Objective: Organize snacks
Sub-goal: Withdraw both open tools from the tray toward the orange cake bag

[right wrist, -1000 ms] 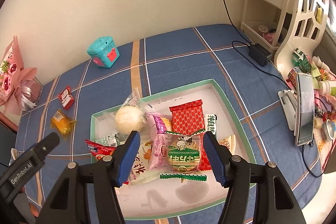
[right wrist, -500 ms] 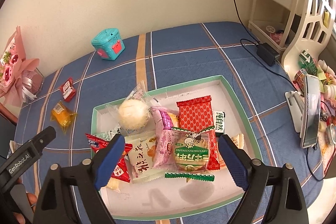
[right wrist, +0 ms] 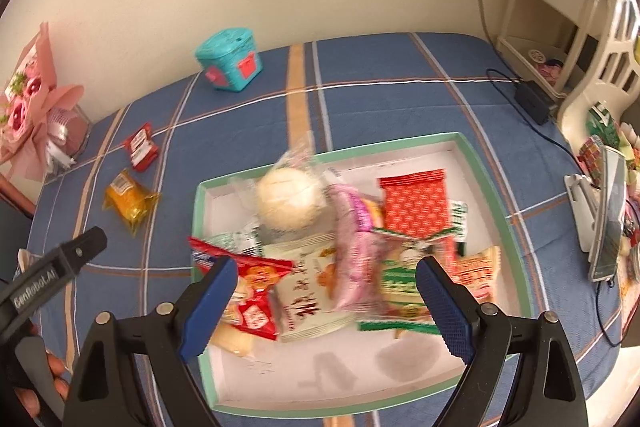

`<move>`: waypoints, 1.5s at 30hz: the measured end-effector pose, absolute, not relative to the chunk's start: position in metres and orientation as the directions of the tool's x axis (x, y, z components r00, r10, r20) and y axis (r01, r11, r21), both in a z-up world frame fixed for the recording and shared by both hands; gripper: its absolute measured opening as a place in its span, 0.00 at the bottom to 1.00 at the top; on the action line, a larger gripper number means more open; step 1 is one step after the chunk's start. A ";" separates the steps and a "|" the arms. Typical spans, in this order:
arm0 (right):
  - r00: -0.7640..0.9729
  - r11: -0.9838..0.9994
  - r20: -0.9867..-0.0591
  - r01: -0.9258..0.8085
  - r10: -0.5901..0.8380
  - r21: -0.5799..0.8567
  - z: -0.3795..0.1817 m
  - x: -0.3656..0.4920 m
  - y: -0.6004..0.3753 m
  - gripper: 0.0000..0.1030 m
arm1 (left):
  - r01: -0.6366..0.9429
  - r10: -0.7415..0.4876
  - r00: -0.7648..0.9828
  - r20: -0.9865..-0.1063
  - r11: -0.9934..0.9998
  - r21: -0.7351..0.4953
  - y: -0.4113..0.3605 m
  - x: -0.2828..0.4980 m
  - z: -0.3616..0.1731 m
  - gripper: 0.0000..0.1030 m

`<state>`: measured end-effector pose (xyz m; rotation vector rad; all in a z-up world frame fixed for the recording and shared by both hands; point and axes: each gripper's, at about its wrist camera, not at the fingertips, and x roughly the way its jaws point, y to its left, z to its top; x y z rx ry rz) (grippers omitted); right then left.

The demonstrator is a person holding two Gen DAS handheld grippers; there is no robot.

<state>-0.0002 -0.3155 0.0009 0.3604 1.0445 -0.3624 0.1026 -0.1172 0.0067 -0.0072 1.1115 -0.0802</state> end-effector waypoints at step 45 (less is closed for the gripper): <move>0.494 0.937 -0.867 0.326 -0.058 0.124 -0.007 0.082 -0.236 0.90 | -0.106 -0.064 0.381 -0.923 0.988 -0.112 -0.038 0.164 -0.008 0.93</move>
